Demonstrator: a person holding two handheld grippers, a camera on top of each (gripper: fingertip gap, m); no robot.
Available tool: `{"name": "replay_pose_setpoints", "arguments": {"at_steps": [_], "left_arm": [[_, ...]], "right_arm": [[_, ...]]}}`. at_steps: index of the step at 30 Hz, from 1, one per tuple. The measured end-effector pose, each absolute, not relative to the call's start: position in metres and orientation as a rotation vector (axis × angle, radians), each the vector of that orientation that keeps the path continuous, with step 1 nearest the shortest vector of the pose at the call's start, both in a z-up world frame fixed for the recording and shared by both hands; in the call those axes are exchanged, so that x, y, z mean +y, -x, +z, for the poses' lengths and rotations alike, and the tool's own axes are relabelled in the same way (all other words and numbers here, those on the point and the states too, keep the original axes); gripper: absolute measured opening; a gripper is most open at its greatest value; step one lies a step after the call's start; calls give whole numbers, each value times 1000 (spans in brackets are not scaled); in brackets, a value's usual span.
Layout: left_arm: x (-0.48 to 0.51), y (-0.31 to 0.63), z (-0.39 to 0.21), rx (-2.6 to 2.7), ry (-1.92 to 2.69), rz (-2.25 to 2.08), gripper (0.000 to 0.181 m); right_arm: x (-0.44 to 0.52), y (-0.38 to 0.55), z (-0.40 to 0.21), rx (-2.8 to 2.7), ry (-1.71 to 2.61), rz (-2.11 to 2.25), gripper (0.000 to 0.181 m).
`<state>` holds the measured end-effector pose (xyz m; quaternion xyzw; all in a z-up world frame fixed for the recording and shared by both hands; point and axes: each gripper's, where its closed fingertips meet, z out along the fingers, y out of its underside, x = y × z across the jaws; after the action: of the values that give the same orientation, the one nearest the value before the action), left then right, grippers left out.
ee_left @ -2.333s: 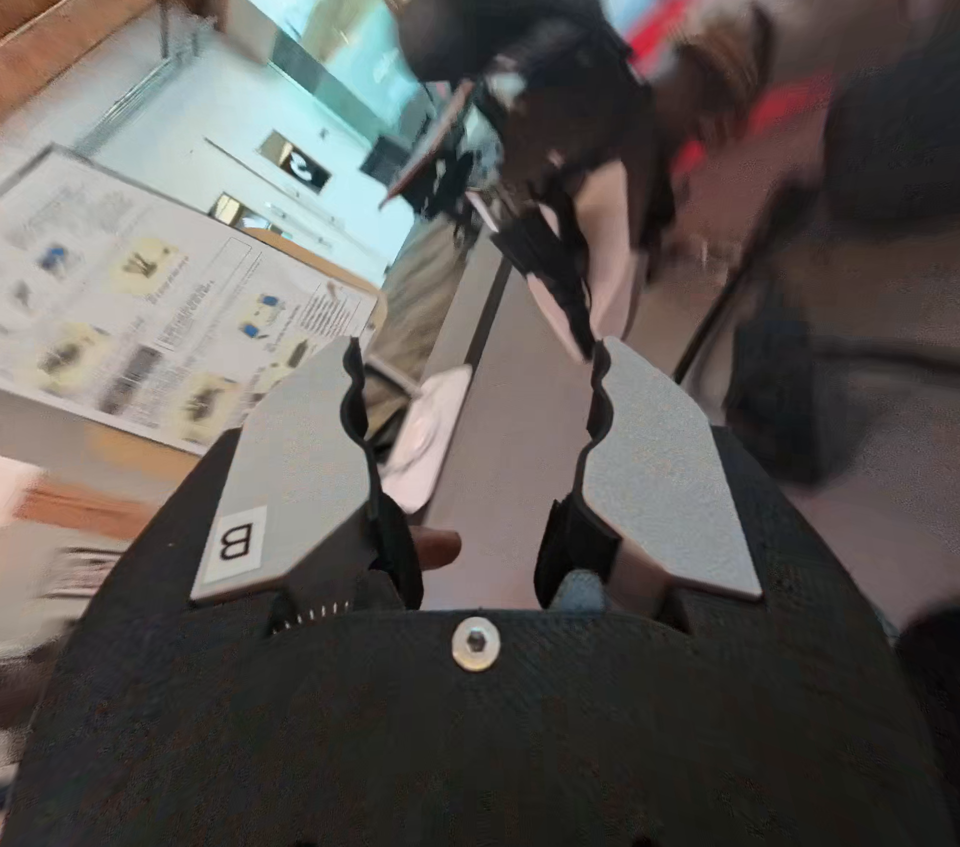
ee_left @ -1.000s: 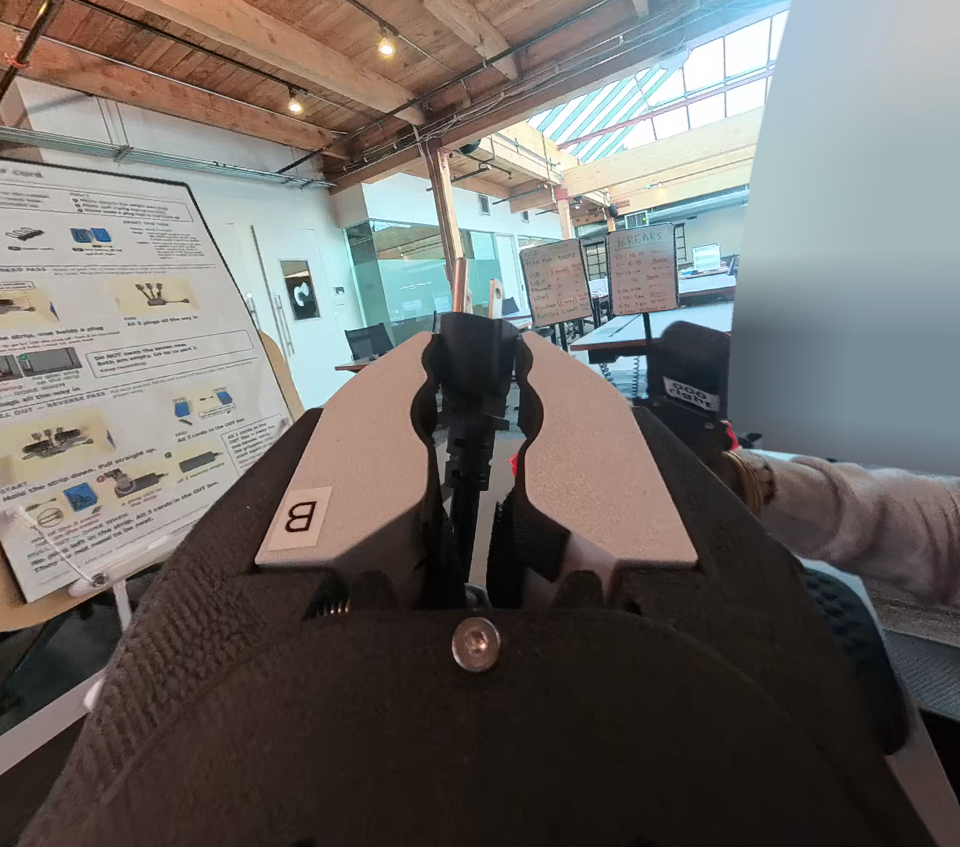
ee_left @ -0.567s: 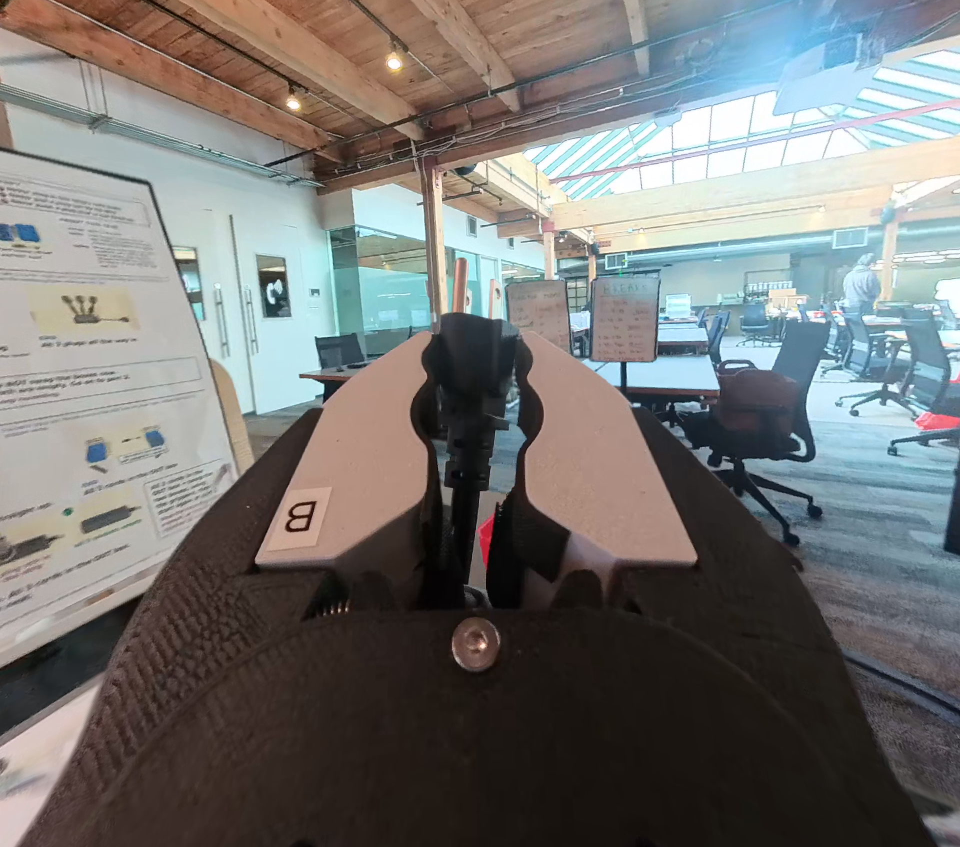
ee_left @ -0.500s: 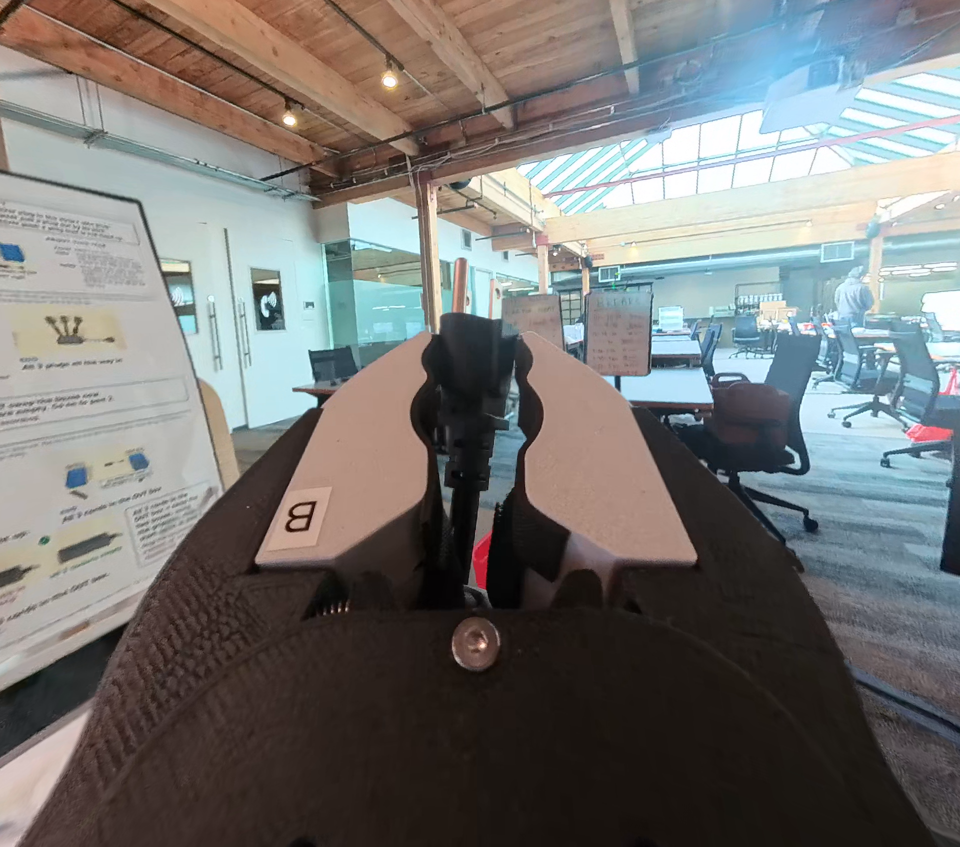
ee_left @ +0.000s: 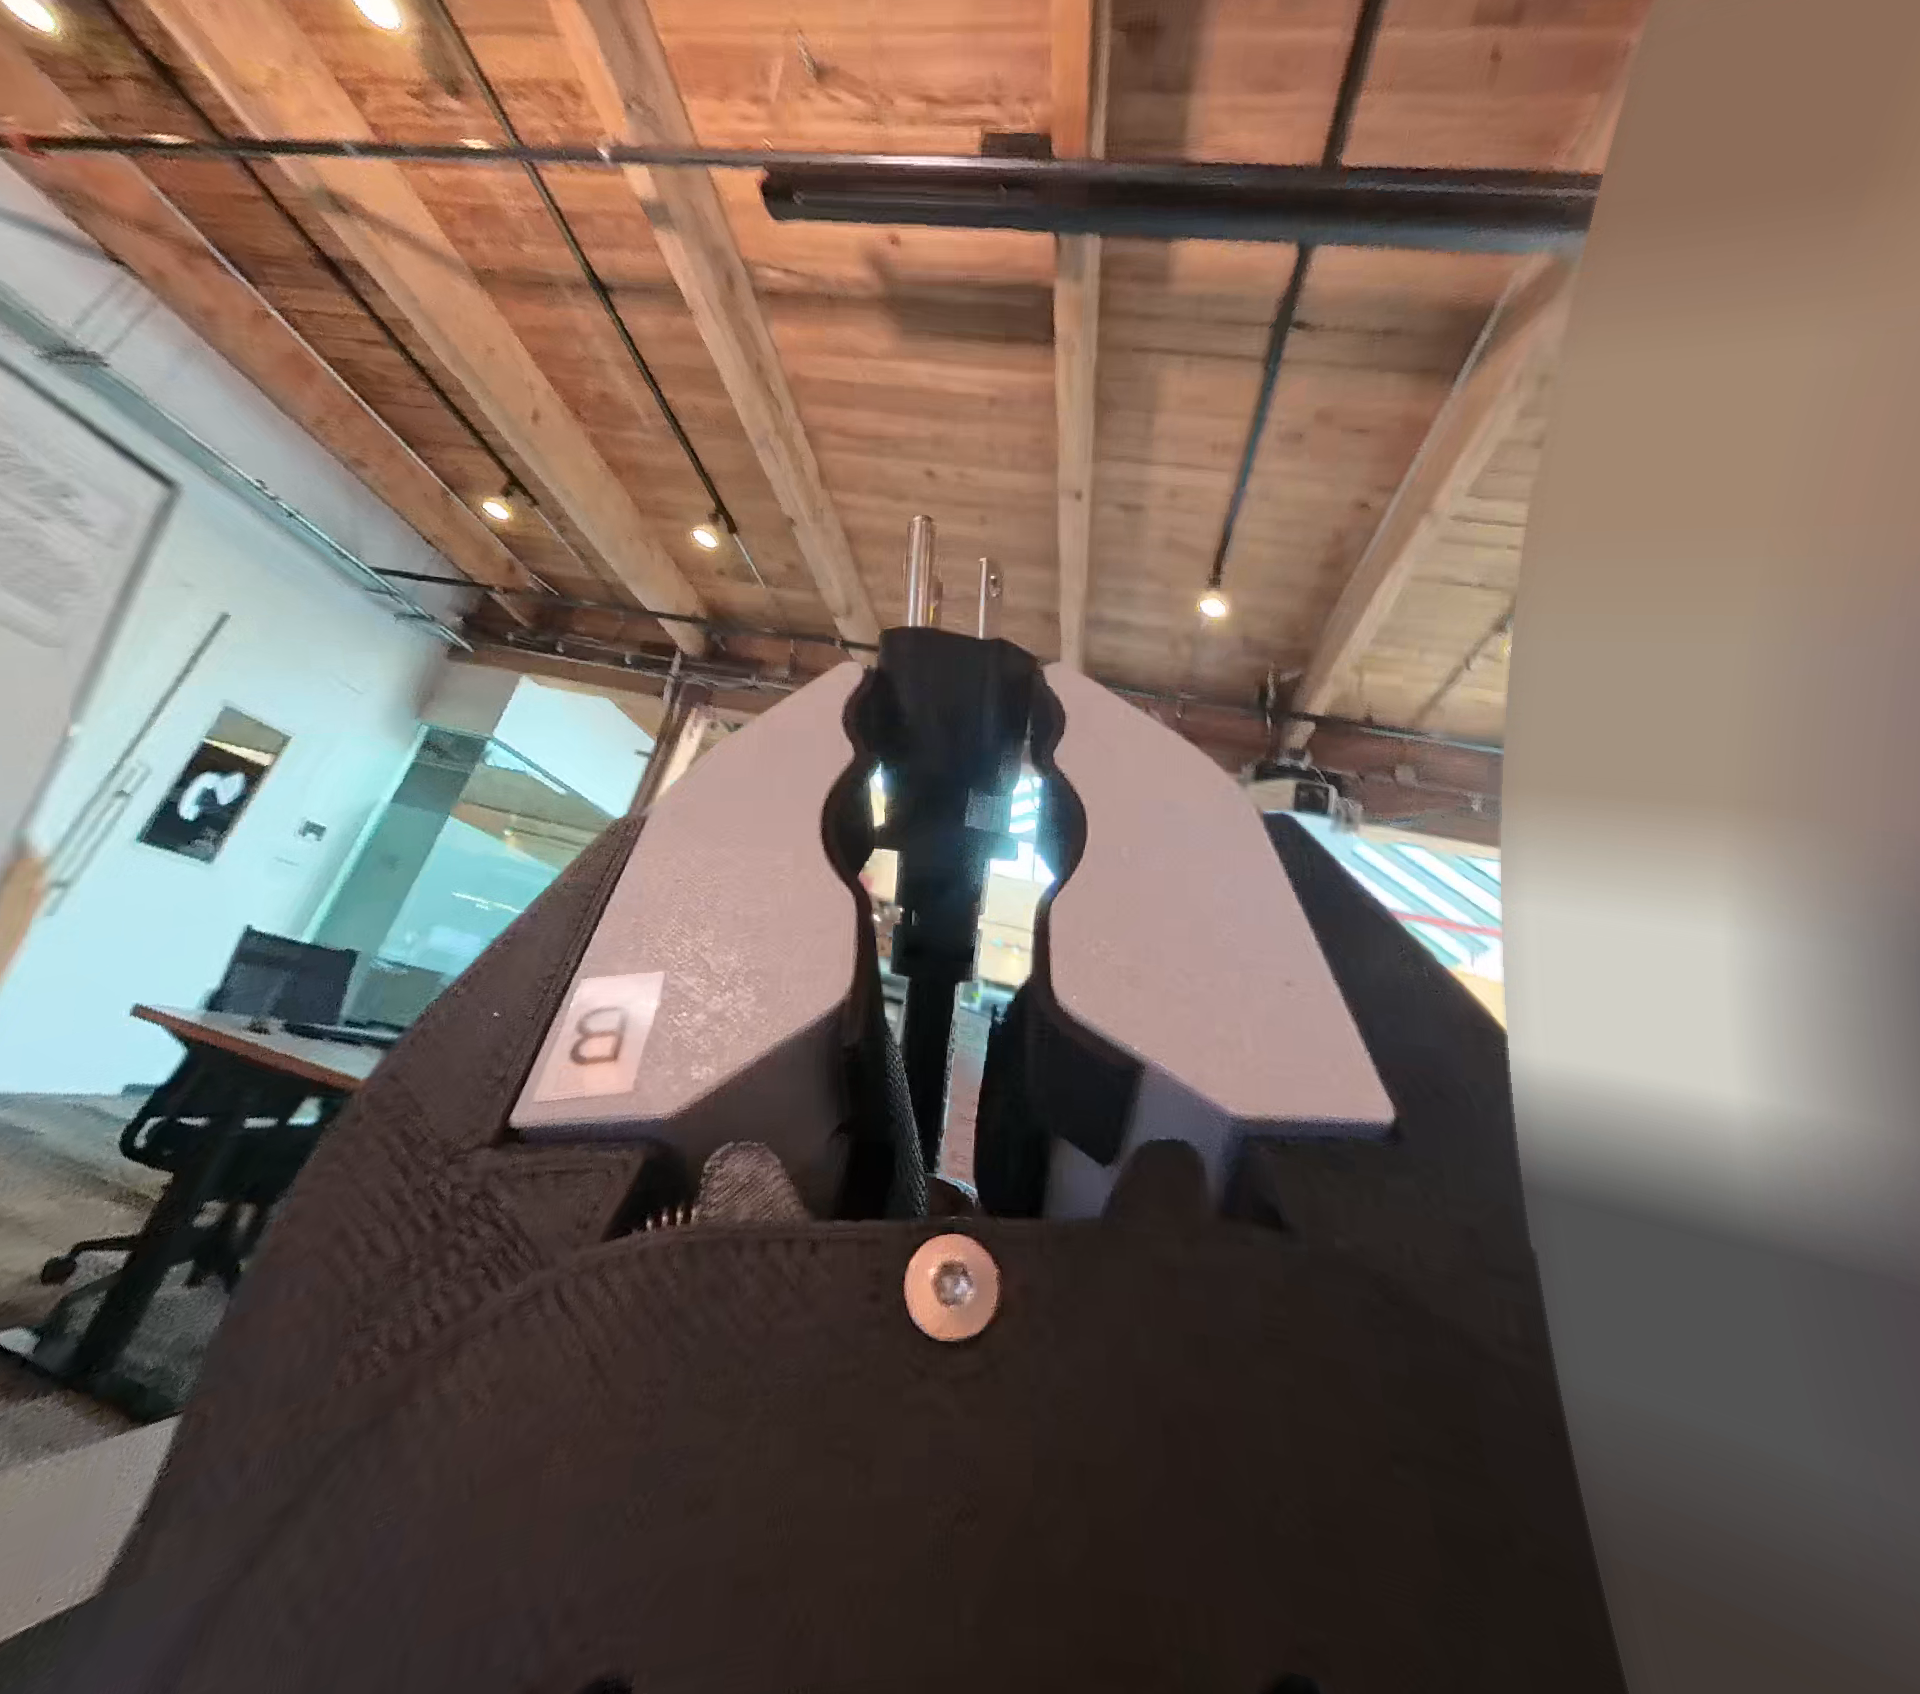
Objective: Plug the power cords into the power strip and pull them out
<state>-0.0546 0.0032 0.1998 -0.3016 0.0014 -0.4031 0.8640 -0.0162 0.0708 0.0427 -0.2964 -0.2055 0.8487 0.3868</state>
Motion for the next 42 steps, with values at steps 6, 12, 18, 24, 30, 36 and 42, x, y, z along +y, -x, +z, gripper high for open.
{"name": "replay_pose_setpoints", "arguments": {"at_steps": [6, 12, 18, 24, 30, 36, 42], "left_arm": [[-11, 99, 114, -61, 671, -902, 28], [-11, 102, 25, 36, 938, -689, 32], [-13, 90, -22, 226, 1254, -372, 45], [-18, 82, -29, 393, 1457, -97, 57], [-14, 73, -41, 539, 1617, 51, 70], [-13, 47, -42, 669, 1619, -22, 70], [-15, 25, -53, 904, 1547, 249, 58]], "right_arm": [[88, -8, 41, -947, 960, 1784, 0], [104, -18, 45, -1178, 1079, 1675, 0], [101, -8, 47, -1309, 1137, 1605, 0], [104, 3, 65, -1258, 1129, 1625, 0], [104, 3, 93, -1212, 1061, 1658, 0], [101, 3, 101, -1238, 1049, 1610, 0], [105, 0, 102, -1225, 1068, 1606, 0]]}}
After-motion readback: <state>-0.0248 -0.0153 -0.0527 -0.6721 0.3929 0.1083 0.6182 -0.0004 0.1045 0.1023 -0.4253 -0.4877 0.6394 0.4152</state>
